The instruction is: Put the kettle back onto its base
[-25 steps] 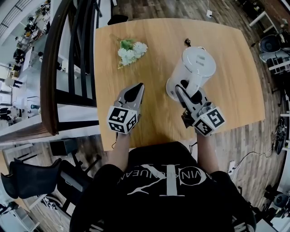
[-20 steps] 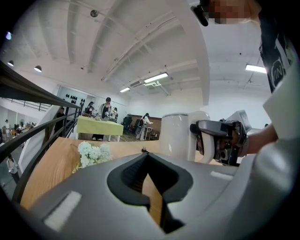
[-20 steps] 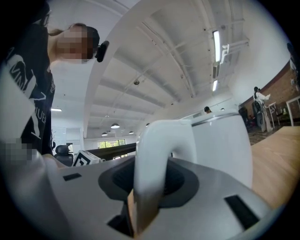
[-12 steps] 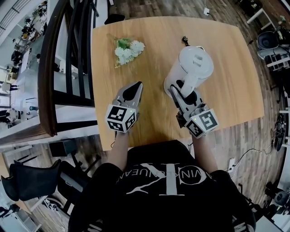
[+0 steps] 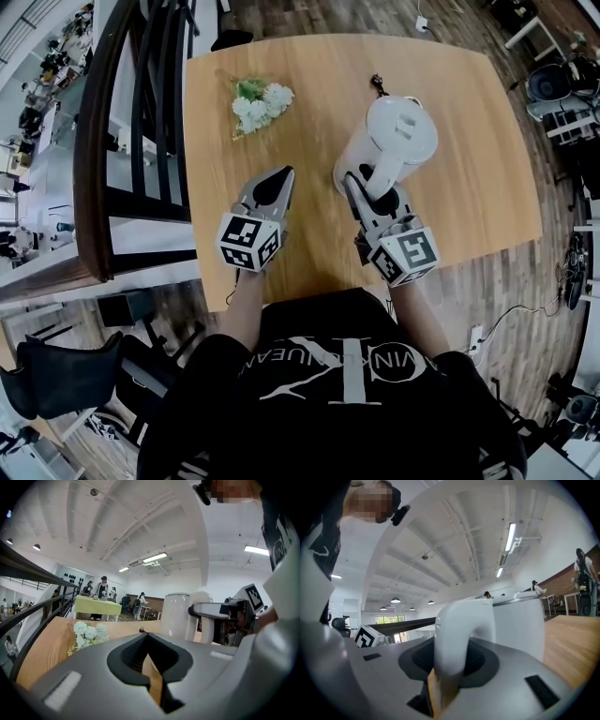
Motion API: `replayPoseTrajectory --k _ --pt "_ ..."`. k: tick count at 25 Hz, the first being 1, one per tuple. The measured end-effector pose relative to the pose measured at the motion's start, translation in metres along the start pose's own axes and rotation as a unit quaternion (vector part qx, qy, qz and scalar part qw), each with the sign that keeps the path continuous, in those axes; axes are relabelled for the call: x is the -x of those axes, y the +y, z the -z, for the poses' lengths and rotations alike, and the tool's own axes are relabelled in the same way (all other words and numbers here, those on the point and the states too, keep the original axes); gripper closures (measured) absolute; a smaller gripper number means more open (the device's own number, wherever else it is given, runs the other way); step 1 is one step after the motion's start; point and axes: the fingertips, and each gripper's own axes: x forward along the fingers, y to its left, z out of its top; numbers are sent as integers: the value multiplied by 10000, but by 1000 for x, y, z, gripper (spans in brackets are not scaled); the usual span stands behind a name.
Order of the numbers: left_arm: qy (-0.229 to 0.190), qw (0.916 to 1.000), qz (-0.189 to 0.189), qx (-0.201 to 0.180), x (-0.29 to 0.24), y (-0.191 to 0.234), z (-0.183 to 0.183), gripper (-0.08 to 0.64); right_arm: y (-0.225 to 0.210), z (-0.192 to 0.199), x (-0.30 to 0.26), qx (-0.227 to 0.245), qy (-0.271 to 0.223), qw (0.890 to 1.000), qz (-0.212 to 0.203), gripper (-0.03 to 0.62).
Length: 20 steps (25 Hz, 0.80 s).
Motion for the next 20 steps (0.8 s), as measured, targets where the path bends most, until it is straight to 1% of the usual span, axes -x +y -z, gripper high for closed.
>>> replayPoseTrajectory --k 2,7,9,10,12,14,16,20 --pt "3 10000 29 -11 -2 -4 -1 557 1 0 -3 27 -36 9998 209 468" --pt "4 10000 50 -25 -3 -9 -2 557 5 1 -10 86 -61 9988 480 468" --pt "16 10000 48 -21 -3 -9 0 557 6 2 -9 85 -66 9986 526 469" --pt "26 10000 58 -18 -3 -11 1 557 7 3 -8 97 -59 9988 483 469" --pt "41 10000 87 -17 -3 -13 2 557 9 5 -2 136 1 9996 242 469" --pt "40 9999 95 -14 -2 -13 4 557 12 7 4 187 117 9997 -124 469" --pt "38 10000 78 0 -1 -12 5 557 14 8 12 243 243 9984 -458 468" --pt "35 10000 85 14 0 -14 6 557 13 9 27 318 419 9937 -992 468"
